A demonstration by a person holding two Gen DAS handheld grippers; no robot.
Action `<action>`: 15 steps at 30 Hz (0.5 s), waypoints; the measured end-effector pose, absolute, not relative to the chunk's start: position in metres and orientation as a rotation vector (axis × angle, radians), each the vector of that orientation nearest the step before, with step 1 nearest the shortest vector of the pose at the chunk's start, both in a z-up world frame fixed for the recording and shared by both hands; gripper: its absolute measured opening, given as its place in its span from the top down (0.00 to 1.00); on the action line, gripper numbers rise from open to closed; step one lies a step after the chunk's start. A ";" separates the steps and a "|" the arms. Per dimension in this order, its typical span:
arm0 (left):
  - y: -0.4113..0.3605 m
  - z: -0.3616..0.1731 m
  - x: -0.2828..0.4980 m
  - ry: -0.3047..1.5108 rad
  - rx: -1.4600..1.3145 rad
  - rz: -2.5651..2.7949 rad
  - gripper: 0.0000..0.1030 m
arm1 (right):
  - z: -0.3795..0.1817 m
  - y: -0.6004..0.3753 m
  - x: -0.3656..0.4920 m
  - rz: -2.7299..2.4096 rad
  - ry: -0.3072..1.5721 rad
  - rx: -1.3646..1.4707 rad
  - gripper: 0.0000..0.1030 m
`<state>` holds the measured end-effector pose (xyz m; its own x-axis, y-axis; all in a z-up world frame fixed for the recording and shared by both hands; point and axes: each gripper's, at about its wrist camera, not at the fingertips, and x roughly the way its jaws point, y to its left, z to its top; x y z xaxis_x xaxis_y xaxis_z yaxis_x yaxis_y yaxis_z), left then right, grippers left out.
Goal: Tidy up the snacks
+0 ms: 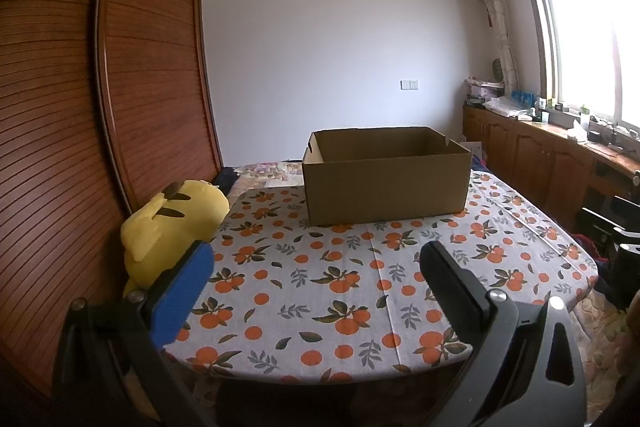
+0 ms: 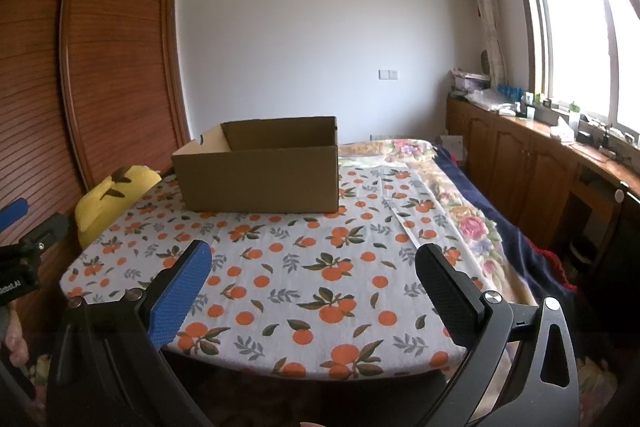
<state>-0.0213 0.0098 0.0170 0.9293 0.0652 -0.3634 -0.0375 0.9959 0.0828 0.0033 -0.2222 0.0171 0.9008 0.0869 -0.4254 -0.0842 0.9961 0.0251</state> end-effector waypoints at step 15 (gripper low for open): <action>0.011 0.021 -0.022 0.361 0.085 0.058 0.00 | 0.016 -0.223 0.004 0.086 0.439 0.006 0.00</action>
